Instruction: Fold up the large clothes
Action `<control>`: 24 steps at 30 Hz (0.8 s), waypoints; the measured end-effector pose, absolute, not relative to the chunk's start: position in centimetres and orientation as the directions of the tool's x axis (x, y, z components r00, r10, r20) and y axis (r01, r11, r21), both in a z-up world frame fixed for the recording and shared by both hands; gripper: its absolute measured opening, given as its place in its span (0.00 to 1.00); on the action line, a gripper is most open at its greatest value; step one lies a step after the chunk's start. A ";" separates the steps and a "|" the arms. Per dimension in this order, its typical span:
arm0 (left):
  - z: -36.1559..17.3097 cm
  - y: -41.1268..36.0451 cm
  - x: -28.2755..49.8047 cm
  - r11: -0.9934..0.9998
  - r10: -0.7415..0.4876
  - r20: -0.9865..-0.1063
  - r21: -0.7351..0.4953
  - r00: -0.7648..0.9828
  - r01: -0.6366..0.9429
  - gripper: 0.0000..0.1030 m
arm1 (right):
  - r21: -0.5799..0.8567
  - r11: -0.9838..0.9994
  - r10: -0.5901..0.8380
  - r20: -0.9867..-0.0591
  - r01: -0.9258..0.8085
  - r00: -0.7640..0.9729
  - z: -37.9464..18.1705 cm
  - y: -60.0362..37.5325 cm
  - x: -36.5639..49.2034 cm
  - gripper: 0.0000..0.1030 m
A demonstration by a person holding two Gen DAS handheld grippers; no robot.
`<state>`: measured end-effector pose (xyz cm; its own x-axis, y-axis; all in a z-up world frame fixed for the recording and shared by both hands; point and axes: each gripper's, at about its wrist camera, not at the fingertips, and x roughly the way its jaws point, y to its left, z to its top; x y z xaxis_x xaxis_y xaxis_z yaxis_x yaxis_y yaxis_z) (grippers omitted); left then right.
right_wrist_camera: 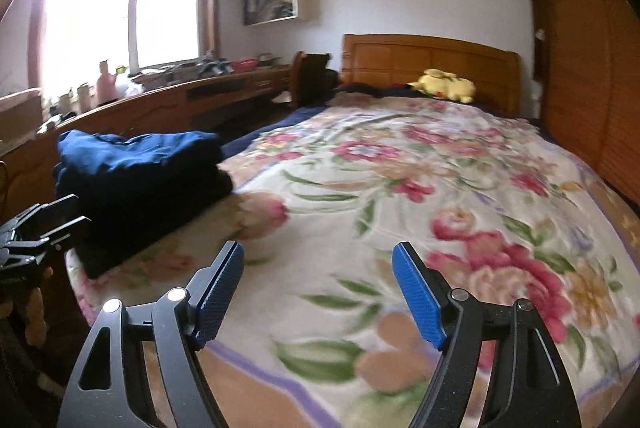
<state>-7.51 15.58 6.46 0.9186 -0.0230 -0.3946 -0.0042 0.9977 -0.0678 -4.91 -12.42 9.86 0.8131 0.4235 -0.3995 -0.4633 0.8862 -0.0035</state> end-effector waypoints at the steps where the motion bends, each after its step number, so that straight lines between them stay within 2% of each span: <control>1: 6.5 14.4 -6.9 0.998 -0.036 -0.396 -0.061 0.917 0.013 0.89 | -0.003 0.895 0.409 -0.396 -0.446 0.822 9.8 -13.2 -5.1 0.76; 12: 6.8 5.2 -3.2 0.992 -0.126 -0.386 -0.049 0.914 0.116 0.89 | 0.024 0.941 0.323 -0.352 -0.337 0.878 8.0 -18.8 -5.3 0.76; 24: 6.1 2.1 -1.3 0.995 -0.104 -0.413 -0.037 0.905 0.098 0.89 | 0.028 0.961 0.267 -0.336 -0.274 0.903 7.3 -19.4 -4.3 0.76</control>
